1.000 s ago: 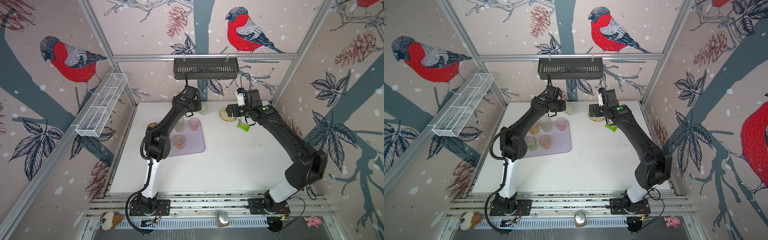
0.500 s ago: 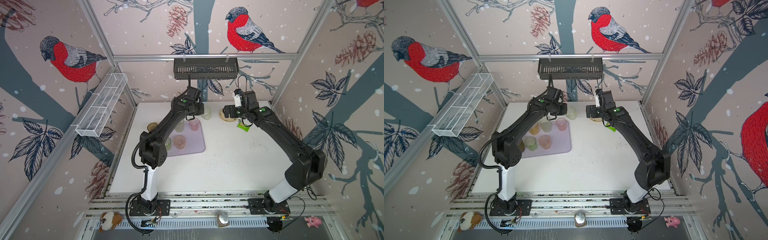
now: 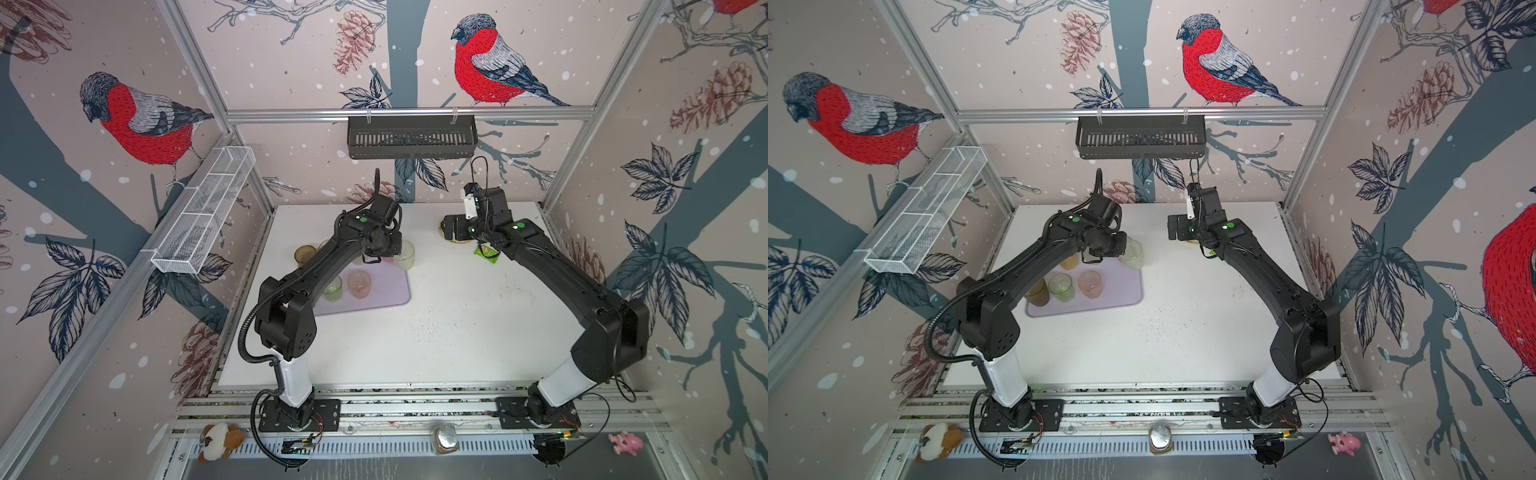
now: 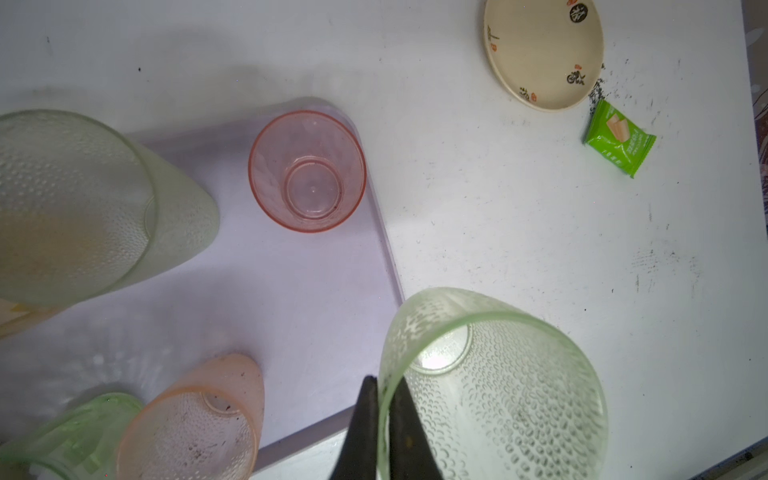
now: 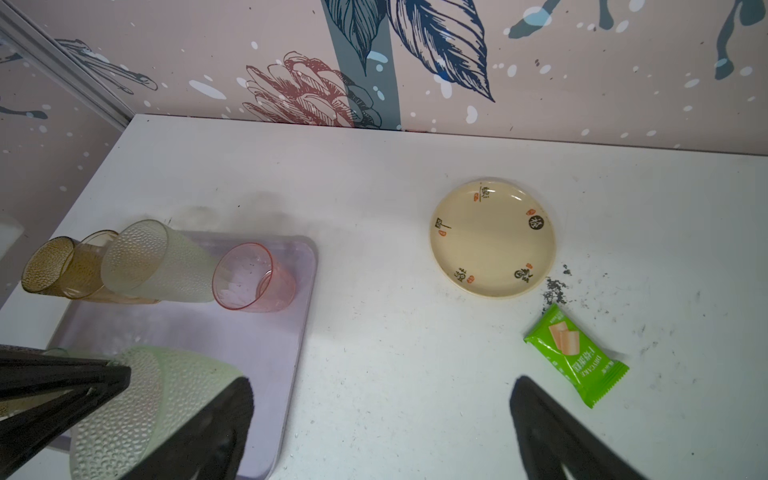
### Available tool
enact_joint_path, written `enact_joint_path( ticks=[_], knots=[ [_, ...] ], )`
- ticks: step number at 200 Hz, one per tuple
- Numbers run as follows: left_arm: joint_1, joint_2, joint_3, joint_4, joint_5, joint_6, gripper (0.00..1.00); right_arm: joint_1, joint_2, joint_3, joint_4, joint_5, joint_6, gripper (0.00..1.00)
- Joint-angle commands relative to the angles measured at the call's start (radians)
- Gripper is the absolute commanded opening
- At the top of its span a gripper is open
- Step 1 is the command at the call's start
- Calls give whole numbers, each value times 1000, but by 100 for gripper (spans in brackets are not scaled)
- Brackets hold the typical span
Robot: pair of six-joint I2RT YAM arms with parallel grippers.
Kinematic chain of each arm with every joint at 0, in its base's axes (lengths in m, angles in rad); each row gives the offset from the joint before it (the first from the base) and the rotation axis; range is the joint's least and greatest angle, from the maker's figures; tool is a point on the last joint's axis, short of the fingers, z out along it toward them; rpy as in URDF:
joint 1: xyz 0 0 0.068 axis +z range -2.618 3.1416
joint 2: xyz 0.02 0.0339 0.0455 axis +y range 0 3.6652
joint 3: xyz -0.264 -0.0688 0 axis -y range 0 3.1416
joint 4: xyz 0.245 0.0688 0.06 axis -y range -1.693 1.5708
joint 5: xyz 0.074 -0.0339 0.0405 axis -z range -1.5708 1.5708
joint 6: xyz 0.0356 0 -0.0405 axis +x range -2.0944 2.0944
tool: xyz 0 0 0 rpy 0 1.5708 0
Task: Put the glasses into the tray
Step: 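Lower the light green cup onto the tray near its edge with the left gripper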
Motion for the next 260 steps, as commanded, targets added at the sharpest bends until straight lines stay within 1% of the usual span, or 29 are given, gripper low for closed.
enact_joint_path(
  ticks=[1,36,79,122,168,260],
  knots=[
    [-6,-28,-34,-7,-20,-12,0,6,-13,-12,34,16,20,97],
    [-14,-55,-103,-8,-41,-15,0,20,-26,-42,49,17,27,97],
    [-23,-87,-182,5,-107,-12,0,43,-34,-75,62,17,33,97],
    [-29,-102,-244,35,-142,-11,0,58,-40,-86,67,21,40,97],
    [-28,-95,-273,69,-172,-6,0,67,-48,-92,67,34,45,98],
    [-29,-30,-278,130,-182,-15,0,70,-38,-88,70,38,42,98]
  ],
)
